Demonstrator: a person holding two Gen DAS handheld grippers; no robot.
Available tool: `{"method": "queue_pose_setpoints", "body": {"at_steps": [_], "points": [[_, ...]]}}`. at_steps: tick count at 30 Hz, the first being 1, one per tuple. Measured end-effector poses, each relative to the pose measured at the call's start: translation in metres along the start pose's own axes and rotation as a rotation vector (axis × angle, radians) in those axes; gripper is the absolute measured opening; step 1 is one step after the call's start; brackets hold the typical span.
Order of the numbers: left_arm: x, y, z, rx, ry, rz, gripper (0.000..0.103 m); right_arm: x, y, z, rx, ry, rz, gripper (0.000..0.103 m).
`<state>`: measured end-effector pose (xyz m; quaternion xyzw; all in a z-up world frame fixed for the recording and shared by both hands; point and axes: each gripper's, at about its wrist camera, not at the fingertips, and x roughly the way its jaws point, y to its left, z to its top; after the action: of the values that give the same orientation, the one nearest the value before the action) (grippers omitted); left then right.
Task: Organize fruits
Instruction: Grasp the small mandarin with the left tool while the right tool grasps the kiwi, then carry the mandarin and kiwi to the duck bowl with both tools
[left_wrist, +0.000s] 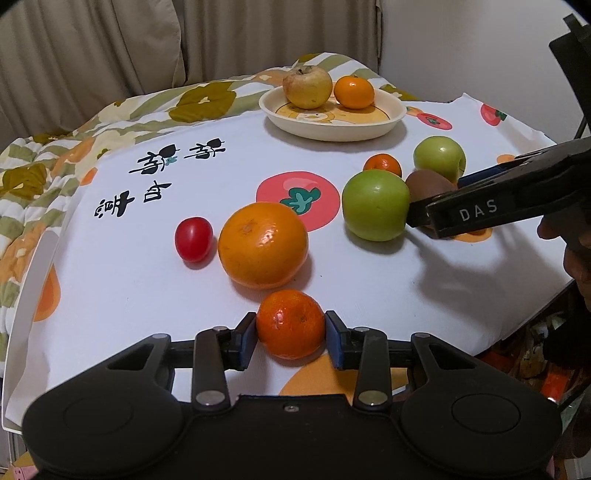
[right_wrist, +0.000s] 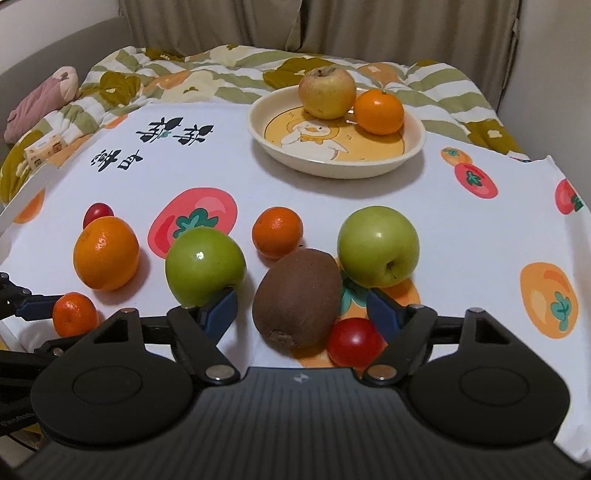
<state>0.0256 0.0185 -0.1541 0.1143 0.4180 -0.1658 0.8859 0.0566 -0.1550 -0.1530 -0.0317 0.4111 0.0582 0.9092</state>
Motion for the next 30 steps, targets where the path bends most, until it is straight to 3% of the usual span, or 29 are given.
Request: {"method": "queue_pose_setpoints", "body": {"at_steps": [13,30], "points": [[-0.007,0.002,0.007,-0.037,-0.01,0.02,0.042,0.01,0.003,0.003,-0.067,0.018,0.018,0.067],[-0.051,0.001,0.039,-0.06,-0.088,0.02,0.042,-0.045,-0.007,0.02,-0.005,-0.026,0.021,0.067]]}}
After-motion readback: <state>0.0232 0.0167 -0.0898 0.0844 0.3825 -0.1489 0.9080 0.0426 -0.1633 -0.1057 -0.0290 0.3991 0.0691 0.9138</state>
